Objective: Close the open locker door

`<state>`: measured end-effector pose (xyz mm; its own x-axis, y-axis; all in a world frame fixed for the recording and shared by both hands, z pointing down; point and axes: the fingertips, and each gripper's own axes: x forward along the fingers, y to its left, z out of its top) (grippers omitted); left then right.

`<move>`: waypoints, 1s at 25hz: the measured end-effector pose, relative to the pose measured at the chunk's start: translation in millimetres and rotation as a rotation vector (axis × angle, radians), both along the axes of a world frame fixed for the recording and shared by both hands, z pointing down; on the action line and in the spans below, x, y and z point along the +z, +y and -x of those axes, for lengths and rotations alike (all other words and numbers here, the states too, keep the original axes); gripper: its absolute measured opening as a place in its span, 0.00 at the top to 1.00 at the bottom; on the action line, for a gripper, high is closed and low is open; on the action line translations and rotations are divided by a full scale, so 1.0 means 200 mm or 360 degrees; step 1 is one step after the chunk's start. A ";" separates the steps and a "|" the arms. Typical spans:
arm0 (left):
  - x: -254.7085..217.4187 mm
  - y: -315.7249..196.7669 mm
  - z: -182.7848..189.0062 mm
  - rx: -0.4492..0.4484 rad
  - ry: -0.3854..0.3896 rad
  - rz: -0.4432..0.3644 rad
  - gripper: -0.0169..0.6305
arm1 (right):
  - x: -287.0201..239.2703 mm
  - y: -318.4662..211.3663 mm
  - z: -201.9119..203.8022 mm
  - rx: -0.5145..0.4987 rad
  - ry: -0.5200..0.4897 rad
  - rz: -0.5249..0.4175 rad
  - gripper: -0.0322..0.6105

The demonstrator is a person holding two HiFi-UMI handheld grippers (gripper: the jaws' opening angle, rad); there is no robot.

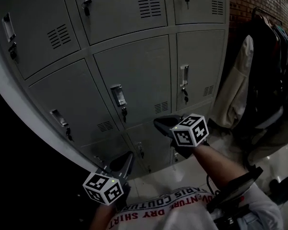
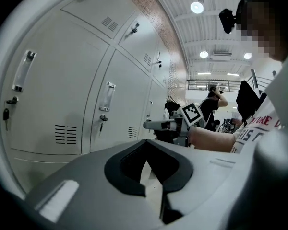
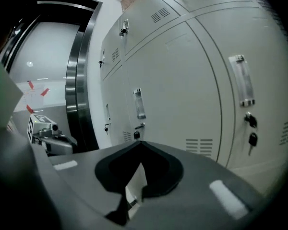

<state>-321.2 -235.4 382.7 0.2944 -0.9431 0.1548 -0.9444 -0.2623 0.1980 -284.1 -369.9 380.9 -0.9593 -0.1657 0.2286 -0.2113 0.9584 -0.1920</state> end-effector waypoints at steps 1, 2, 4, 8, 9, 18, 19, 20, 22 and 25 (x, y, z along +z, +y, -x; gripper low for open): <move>0.00 0.02 -0.06 0.0011 -0.0029 0.0002 0.97 | 0.03 0.06 -0.09 -0.0006 0.0016 0.0015 0.96; 0.00 0.05 -0.13 0.0022 -0.0047 0.0003 0.97 | 0.06 0.14 -0.18 -0.0016 0.0036 0.0018 0.96; 0.01 0.13 -0.26 0.0031 -0.0070 0.0008 0.97 | 0.11 0.30 -0.36 -0.0047 0.0068 0.0027 0.96; 0.06 0.34 -0.54 0.0023 -0.0072 0.0040 0.97 | 0.15 0.65 -0.73 -0.0093 0.0095 0.0035 0.96; 0.08 0.41 -0.62 0.0021 -0.0056 0.0048 0.97 | 0.15 0.74 -0.83 -0.0102 0.0089 0.0034 0.96; 0.21 1.00 -1.30 0.0007 -0.0070 0.0065 0.97 | 0.24 1.43 -1.53 -0.0150 0.0038 0.0092 0.96; 0.23 1.07 -1.35 -0.0002 -0.0073 0.0081 0.97 | 0.25 1.49 -1.58 -0.0156 0.0037 0.0105 0.96; 0.25 1.13 -1.39 -0.0010 -0.0071 0.0094 0.97 | 0.26 1.55 -1.62 -0.0164 0.0034 0.0119 0.96; 0.23 1.22 -1.46 -0.0029 -0.0066 0.0091 0.97 | 0.25 1.66 -1.70 -0.0184 0.0019 0.0137 0.96; 0.17 1.31 -1.54 -0.0048 -0.0083 0.0058 0.97 | 0.22 1.78 -1.76 -0.0206 -0.0005 0.0132 0.96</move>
<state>-14.1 26.3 417.3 0.2567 -0.9448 0.2037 -0.9611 -0.2273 0.1570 68.8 -14.7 425.3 -0.9722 -0.0215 0.2332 -0.0864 0.9584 -0.2721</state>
